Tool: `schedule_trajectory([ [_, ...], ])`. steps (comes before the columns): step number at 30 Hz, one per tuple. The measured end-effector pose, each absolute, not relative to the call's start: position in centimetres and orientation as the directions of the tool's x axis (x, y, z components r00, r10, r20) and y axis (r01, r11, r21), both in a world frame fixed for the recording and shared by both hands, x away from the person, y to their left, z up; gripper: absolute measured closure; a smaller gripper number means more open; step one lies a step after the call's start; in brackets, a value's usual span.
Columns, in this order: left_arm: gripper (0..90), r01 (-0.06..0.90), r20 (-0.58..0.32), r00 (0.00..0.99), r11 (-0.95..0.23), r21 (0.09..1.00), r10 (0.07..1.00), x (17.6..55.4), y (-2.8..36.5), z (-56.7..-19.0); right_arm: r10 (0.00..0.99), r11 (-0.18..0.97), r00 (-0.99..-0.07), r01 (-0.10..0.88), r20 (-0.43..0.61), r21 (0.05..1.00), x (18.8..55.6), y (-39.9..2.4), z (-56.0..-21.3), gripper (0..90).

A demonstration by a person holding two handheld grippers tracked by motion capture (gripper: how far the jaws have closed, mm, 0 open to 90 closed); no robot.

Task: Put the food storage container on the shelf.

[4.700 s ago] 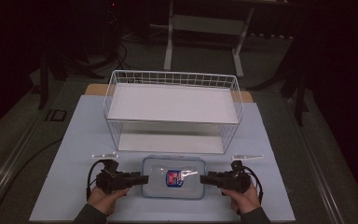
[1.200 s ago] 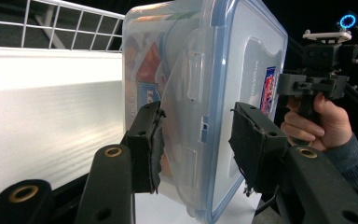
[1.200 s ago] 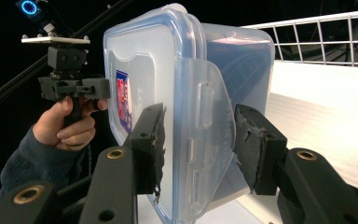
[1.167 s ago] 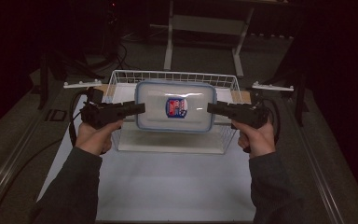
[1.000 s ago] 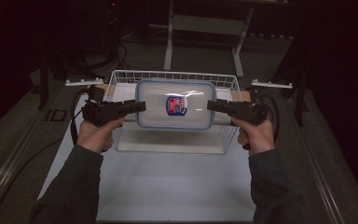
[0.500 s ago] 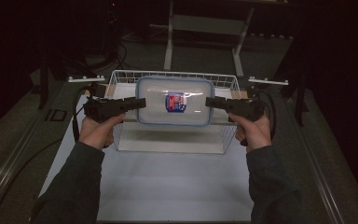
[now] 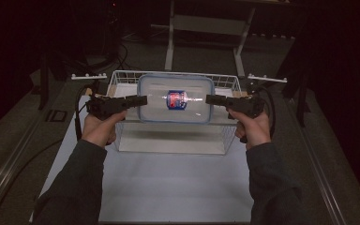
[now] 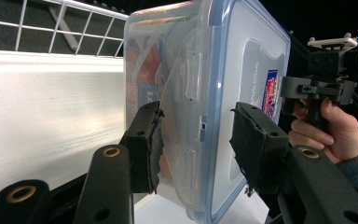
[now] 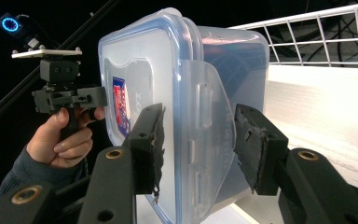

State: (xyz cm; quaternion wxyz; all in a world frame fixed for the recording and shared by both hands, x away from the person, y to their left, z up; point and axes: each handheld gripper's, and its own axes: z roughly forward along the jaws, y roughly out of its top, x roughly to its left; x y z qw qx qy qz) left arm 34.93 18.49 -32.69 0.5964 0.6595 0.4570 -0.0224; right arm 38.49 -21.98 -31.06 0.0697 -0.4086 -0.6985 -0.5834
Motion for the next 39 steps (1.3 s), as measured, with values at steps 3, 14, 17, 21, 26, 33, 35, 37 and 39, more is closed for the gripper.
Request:
schedule_trajectory([
  [3,52.1,0.635,-0.578,0.573,0.132,0.761,0.581,35.3,18.5,-32.9,0.495,-0.021,-0.642,0.665,0.586,0.747,38.9,-21.9,-31.2,53.6],
  [14,50.7,0.622,-0.566,0.568,0.140,0.771,0.597,35.9,18.1,-33.0,0.508,-0.035,-0.621,0.678,0.597,0.734,39.6,-21.8,-31.6,52.7],
  [17,50.1,0.616,-0.567,0.569,0.149,0.774,0.596,36.1,18.0,-33.2,0.515,-0.051,-0.606,0.685,0.607,0.727,39.9,-21.8,-31.7,52.3],
  [21,48.5,0.603,-0.559,0.563,0.160,0.782,0.609,36.2,17.8,-33.3,0.527,-0.051,-0.599,0.686,0.603,0.726,40.2,-21.7,-31.6,51.3],
  [26,51.1,0.587,-0.530,0.540,0.159,0.794,0.654,36.5,17.5,-33.3,0.563,-0.051,-0.578,0.689,0.591,0.723,40.8,-21.3,-31.7,47.7],
  [33,51.2,0.581,-0.513,0.523,0.155,0.799,0.680,36.9,17.1,-33.4,0.593,-0.075,-0.541,0.700,0.596,0.710,41.7,-21.1,-32.0,44.4],
  [35,49.7,0.581,-0.521,0.514,0.171,0.796,0.682,36.9,17.0,-33.5,0.619,-0.070,-0.531,0.696,0.578,0.714,41.9,-20.9,-31.8,45.0],
  [37,48.8,0.579,-0.520,0.507,0.175,0.796,0.688,37.0,17.0,-33.6,0.665,-0.028,-0.537,0.676,0.519,0.736,42.0,-20.5,-31.3,55.5],
  [39,49.9,0.572,-0.515,0.505,0.178,0.801,0.693,37.0,17.1,-33.6,0.678,-0.009,-0.542,0.669,0.497,0.743,42.1,-20.2,-31.2,53.8],
])
